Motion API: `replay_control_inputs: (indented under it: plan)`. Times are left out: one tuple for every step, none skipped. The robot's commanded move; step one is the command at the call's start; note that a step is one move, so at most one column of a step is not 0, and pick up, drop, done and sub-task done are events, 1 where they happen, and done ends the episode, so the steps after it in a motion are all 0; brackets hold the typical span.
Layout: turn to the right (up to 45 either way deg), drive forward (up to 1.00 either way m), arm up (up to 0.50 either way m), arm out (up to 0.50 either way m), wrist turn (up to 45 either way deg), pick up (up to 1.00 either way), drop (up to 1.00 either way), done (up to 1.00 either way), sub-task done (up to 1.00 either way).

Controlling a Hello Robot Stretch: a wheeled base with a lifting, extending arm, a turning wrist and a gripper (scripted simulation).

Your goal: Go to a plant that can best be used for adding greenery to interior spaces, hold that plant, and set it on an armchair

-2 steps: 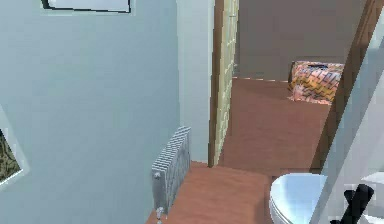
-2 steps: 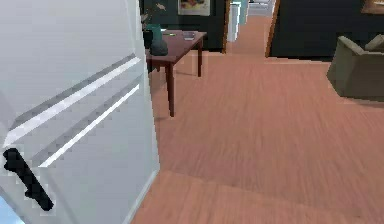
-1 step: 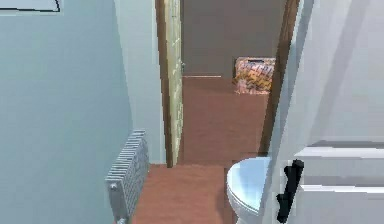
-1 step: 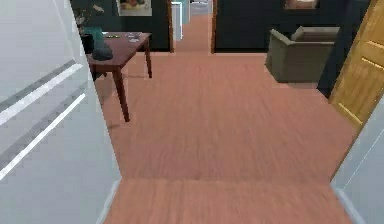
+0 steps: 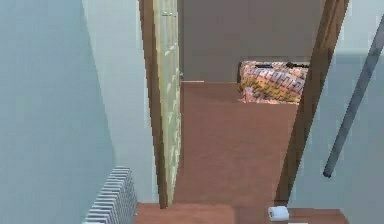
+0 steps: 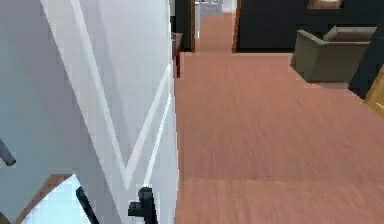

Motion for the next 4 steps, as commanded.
replay_control_inputs:
  plan:
    - [0.0, 0.65, 0.0, 0.0, 0.0, 0.0, 0.0, 0.0, 0.0]
    - [21.0, 0.0, 0.0, 0.0, 0.0, 0.0, 0.0, 0.0, 0.0]
    - [0.0, 0.95, 0.0, 0.0, 0.0, 0.0, 0.0, 0.0, 0.0]
    - [45.0, 0.0, 0.0, 0.0, 0.0, 0.0, 0.0, 0.0, 0.0]
